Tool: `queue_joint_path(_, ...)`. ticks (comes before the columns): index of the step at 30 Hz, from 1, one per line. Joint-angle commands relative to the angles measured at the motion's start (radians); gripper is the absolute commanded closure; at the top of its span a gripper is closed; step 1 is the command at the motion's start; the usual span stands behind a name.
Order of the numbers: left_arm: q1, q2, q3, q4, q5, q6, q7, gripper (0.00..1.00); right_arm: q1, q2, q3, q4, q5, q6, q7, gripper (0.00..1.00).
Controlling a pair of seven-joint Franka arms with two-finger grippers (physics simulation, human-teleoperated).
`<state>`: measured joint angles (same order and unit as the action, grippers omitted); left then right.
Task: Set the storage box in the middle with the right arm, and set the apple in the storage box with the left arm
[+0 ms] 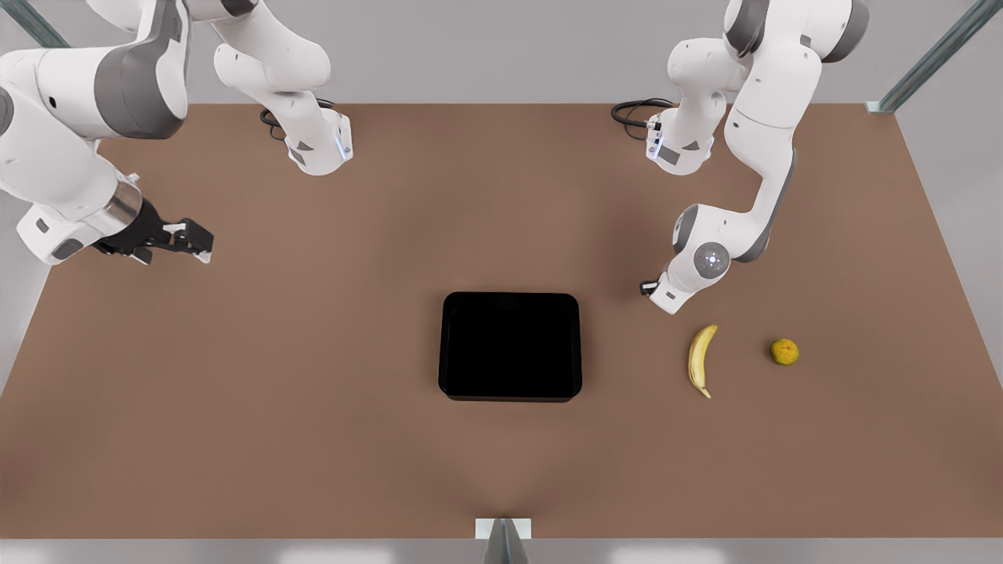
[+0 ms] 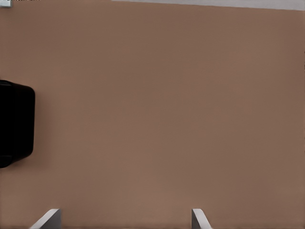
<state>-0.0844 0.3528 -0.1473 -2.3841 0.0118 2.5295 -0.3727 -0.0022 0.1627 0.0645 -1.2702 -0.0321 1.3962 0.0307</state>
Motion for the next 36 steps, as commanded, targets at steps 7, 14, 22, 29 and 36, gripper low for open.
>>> queue_joint_path(7,0.0,0.0,0.0,0.003,0.0,-0.002,0.0,0.36,0.001,-0.014,0.0,0.054,0.003,-0.046,-0.003,0.0)
queue_joint_path(14,-0.006,-0.017,-0.067,0.186,-0.009,-0.256,-0.12,0.36,-0.007,-0.011,-0.009,0.058,0.006,-0.062,-0.008,0.0)
queue_joint_path(22,-0.36,0.333,-0.235,1.068,-0.184,-0.605,-0.877,0.35,-0.038,-0.008,0.0,0.06,0.006,-0.06,-0.008,0.0)
queue_joint_path(29,-0.368,0.41,-0.097,1.129,-0.174,-0.512,-0.874,0.0,-0.044,-0.003,-0.002,0.058,0.006,-0.062,-0.009,0.0)
queue_joint_path(36,-0.313,0.37,-0.098,1.143,-0.173,-0.532,-0.877,0.0,-0.045,-0.006,-0.005,0.058,0.004,-0.063,-0.008,0.0)
